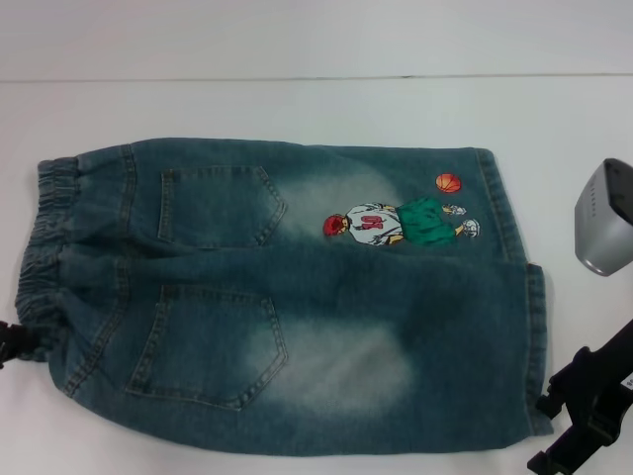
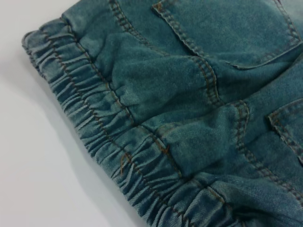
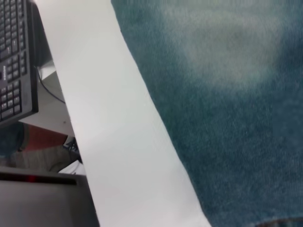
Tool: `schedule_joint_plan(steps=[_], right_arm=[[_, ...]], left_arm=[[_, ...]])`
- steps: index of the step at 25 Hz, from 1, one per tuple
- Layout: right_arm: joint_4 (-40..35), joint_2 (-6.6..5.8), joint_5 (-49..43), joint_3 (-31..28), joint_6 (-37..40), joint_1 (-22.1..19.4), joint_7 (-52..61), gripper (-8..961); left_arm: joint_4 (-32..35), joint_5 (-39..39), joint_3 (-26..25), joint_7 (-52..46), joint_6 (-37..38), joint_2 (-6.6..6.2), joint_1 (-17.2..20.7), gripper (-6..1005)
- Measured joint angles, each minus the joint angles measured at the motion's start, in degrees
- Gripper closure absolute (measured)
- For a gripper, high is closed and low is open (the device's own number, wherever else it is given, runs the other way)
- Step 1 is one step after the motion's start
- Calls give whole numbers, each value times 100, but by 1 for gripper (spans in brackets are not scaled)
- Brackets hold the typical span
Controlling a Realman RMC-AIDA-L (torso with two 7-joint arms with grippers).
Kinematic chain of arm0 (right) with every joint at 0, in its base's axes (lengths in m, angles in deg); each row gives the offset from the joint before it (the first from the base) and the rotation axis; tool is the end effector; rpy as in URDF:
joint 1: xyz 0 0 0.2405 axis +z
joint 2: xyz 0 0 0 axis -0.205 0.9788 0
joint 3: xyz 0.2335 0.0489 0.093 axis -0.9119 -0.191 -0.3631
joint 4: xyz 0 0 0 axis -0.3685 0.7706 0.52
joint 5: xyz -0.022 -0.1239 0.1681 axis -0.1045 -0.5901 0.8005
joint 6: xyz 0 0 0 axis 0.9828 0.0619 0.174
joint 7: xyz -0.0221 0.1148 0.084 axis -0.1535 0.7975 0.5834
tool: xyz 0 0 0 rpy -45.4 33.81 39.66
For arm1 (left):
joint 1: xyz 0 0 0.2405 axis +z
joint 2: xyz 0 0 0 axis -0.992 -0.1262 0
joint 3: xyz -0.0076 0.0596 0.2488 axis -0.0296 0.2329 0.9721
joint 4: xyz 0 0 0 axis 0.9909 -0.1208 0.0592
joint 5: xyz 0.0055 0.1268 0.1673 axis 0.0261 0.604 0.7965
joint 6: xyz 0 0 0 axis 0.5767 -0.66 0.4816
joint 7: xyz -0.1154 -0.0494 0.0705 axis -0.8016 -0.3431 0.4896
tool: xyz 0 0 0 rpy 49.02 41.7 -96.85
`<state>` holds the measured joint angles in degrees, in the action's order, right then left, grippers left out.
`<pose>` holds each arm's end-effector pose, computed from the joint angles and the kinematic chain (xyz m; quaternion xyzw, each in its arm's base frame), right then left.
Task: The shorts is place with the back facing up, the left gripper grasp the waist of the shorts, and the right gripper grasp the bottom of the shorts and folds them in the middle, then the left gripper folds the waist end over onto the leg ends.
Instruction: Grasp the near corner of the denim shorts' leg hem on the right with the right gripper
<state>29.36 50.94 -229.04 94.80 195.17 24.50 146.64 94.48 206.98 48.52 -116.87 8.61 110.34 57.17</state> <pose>0.2521 0.3036 -0.0021 0.9369 -0.2798 0.1956 0.0752 -0.3352 0.3020 0.0708 -0.8718 -0.4141 0.1123 0.2364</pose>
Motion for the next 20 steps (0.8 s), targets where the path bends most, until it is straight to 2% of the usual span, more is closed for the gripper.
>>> schedule_joint_plan(steps=[7,17,20], right_arm=[[-149,-19,131,-229,92,-11,-34,114],[33,28,104,-85,99,-15,31,116],[81,27,103,-77,71,-17,45,222]], left_arm=[[-8,5,54,0,0,0,4,928],[-8,6,136,0,-12,0,-3,928],[-8,3,142,0,-11,0,-9,928]])
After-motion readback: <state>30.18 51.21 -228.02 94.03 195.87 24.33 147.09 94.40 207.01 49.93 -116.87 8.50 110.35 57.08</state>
